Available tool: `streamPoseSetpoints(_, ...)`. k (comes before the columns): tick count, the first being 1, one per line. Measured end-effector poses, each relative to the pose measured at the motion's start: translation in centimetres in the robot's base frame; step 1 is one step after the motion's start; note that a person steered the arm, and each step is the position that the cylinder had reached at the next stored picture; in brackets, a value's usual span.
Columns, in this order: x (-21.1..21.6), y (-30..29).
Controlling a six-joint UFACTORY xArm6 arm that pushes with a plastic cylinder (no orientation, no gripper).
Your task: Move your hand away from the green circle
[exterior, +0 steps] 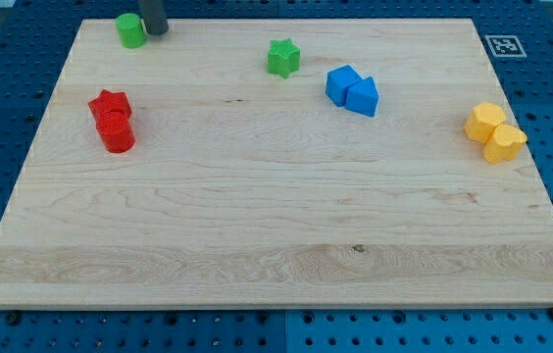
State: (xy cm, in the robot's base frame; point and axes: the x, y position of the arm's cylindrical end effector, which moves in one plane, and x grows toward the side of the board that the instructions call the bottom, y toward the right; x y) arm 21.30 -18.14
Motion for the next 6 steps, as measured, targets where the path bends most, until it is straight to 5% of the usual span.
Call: streamPoseSetpoints(6,0.0,3.3)
